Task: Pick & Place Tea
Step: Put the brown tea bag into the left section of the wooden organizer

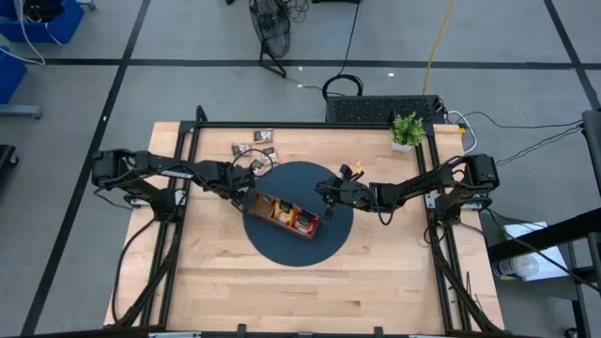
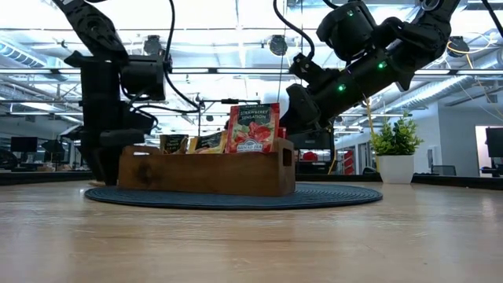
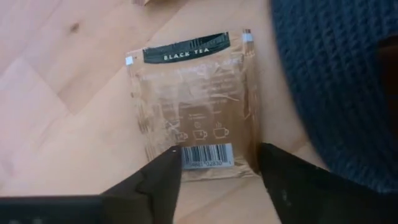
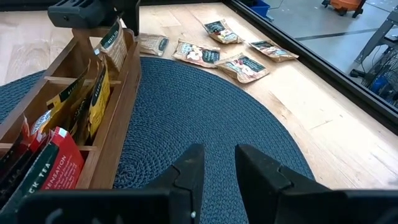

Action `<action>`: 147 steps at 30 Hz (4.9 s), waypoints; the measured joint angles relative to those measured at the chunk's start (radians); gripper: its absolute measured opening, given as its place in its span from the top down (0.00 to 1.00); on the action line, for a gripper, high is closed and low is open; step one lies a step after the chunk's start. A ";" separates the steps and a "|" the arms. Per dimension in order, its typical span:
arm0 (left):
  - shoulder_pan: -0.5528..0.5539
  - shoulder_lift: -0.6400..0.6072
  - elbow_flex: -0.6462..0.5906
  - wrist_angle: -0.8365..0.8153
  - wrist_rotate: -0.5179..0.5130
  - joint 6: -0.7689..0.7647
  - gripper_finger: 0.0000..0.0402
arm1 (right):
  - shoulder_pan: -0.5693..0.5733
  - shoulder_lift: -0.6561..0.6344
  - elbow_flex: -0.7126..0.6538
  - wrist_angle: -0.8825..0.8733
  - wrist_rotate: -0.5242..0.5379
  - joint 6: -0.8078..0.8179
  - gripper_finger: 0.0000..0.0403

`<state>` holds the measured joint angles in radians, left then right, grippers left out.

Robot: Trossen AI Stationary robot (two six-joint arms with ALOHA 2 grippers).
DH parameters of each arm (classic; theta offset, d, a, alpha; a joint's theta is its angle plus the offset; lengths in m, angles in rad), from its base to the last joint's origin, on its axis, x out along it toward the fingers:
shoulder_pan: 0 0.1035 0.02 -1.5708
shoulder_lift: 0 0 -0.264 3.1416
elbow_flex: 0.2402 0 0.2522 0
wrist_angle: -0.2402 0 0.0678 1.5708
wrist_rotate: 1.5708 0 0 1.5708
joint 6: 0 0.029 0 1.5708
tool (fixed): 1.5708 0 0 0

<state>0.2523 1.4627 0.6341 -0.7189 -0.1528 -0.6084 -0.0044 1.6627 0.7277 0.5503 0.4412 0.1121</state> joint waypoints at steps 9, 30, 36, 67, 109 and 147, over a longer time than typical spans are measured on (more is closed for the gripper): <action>0.001 -0.075 0.007 -0.073 -0.004 0.004 0.84 | 0.000 0.000 0.000 0.000 0.001 0.000 0.81; 0.000 -0.076 0.009 -0.145 0.013 0.000 0.60 | 0.000 0.000 0.000 0.000 0.002 0.000 0.81; 0.006 -0.067 -0.024 -0.036 -0.094 -0.019 0.36 | 0.000 0.000 0.000 0.000 0.002 0.000 0.81; 0.001 -0.077 -0.057 0.030 -0.011 0.094 0.99 | 0.000 0.000 0.000 -0.001 0.000 0.007 0.81; -0.189 -0.336 -0.049 0.800 0.821 0.783 0.99 | 0.083 0.248 0.373 0.294 -0.581 -0.387 0.59; -0.259 -0.337 -0.047 0.821 0.858 0.734 0.99 | 0.067 0.246 0.402 0.275 -0.733 -0.332 0.68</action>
<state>-0.0071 1.1259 0.5869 0.1024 0.7052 0.1261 0.0628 1.9083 1.1300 0.8257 -0.2919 -0.2201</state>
